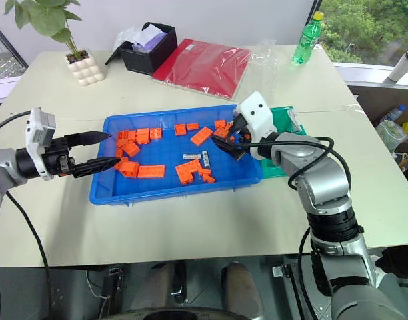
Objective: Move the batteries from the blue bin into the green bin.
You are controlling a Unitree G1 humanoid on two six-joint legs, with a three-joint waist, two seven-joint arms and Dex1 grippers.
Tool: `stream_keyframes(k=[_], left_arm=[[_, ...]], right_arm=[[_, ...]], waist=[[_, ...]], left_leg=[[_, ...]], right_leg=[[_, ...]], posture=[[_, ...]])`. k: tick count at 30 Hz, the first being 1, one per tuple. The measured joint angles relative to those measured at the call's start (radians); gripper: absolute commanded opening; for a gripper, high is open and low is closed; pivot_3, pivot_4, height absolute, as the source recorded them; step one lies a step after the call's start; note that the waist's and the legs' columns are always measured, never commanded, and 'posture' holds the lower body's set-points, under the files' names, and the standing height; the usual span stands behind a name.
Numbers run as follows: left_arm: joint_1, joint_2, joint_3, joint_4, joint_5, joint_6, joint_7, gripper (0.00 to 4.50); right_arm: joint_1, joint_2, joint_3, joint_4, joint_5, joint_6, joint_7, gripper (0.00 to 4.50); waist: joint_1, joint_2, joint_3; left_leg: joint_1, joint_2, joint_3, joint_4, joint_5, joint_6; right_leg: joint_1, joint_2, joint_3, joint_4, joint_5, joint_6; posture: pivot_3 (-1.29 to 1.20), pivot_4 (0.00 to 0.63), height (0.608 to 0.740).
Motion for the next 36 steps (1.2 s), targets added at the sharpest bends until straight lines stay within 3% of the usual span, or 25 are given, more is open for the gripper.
stream_keyframes(k=[9,20,36], left_arm=[[0.010,0.022,-0.003,0.000,0.018,-0.027,-0.005,4.50],[0.007,0.020,-0.005,0.001,0.017,-0.031,0.005,4.50],[0.008,0.007,-0.005,-0.001,0.016,-0.031,0.024,4.50]], right_arm=[[-0.031,0.003,0.112,0.125,-0.030,-0.136,0.125,4.42],[-0.057,0.113,0.180,0.346,-0.131,-0.348,0.147,4.42],[-0.141,0.172,0.264,0.525,-0.242,-0.460,0.235,4.42]], waist=[[0.000,0.000,0.000],[-0.001,0.000,0.000],[-0.003,0.000,0.000]], left_leg=[[0.000,0.000,0.000,0.000,0.000,0.000],[0.000,0.000,0.000,0.001,0.002,-0.003],[0.000,0.000,0.000,0.001,0.002,-0.003]], right_leg=[[0.000,0.000,0.000,0.000,0.000,0.000],[0.000,0.000,0.000,0.000,0.000,0.000],[0.000,0.000,0.000,0.001,0.000,0.000]], posture=[[0.00,0.150,0.740],[0.00,0.150,0.740],[0.00,0.150,0.740]])
